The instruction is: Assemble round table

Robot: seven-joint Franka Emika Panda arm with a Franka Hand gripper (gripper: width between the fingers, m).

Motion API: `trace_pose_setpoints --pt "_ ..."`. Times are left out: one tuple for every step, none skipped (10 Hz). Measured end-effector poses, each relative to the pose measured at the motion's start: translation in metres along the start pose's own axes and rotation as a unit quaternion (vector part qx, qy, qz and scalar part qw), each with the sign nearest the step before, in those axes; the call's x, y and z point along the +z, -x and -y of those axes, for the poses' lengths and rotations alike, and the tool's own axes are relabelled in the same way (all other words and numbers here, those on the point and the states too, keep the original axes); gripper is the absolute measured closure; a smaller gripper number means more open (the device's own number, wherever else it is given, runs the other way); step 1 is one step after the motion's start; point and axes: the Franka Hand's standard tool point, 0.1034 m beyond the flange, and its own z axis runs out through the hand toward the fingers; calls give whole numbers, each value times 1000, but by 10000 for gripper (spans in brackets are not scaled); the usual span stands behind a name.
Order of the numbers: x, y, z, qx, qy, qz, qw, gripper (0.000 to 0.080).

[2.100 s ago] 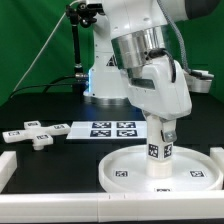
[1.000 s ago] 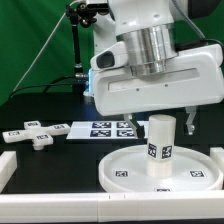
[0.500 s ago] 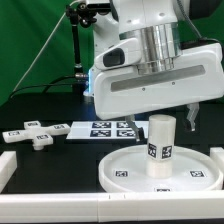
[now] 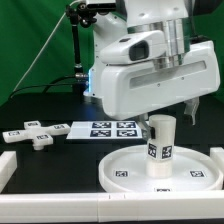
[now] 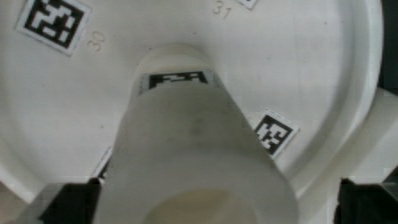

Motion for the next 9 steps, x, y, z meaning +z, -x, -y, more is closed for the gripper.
trace_pose_setpoints --pt "1 2 -1 -18 0 1 1000 151" --pt "1 2 -2 -50 0 1 999 151" --pt "1 3 -2 -69 0 1 998 151" --pt "1 3 -3 -123 3 5 992 151" --pt "1 4 -4 -188 9 11 982 151" --pt "1 3 -4 -242 14 14 970 151" --pt "1 2 -5 -289 19 18 957 151" --pt "1 2 -5 -339 23 25 940 151" --pt "2 1 -5 -379 25 31 925 151"
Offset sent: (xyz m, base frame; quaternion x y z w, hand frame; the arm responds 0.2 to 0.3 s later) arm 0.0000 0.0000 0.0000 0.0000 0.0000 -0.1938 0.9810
